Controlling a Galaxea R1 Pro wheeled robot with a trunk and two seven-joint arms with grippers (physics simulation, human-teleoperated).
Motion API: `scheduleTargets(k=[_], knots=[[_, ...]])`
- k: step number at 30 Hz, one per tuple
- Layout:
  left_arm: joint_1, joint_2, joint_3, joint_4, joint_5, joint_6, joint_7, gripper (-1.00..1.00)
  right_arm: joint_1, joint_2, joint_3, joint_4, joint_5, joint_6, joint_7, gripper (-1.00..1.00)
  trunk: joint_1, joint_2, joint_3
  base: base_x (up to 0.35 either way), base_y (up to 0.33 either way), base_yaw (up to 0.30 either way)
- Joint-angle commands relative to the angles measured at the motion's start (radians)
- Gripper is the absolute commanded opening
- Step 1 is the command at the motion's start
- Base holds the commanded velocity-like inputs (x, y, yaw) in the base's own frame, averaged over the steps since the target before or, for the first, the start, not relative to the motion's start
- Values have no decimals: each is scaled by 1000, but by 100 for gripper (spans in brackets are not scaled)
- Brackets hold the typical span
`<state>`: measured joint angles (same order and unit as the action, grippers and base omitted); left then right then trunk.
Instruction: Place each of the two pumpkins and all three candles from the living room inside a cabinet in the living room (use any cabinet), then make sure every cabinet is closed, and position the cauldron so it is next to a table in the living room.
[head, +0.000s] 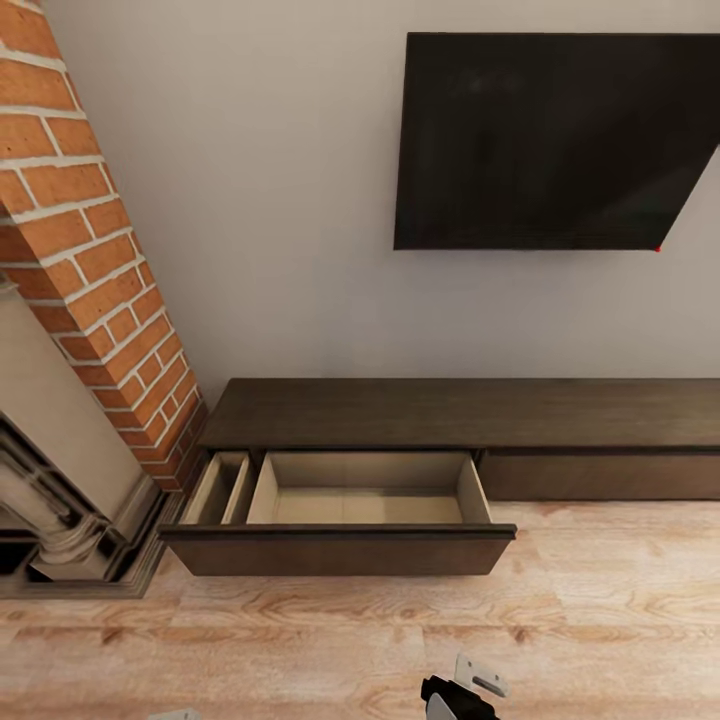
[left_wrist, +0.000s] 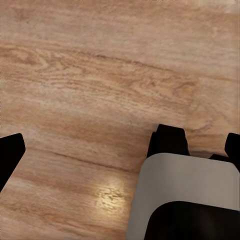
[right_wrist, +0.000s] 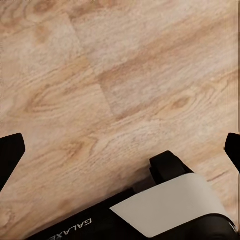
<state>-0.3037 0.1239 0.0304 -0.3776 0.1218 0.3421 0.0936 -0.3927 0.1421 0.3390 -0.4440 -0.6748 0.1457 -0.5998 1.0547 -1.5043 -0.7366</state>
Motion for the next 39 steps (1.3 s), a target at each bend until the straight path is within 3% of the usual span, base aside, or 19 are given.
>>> scheduleTargets(k=[1,34,39], knots=[[0,0,0,0,0,0,0,100,0,0,0,0,0,0,0,100,-4,7,3,0,0,0],[0,-4,-3,0,-1,-2,0,100,0,-2,0,10,2,-7,-1,100,-130,238,107,0,0,0],[0,-4,-3,0,-1,-2,0,100,0,-2,0,13,3,-8,-1,100,-130,238,107,0,0,0]])
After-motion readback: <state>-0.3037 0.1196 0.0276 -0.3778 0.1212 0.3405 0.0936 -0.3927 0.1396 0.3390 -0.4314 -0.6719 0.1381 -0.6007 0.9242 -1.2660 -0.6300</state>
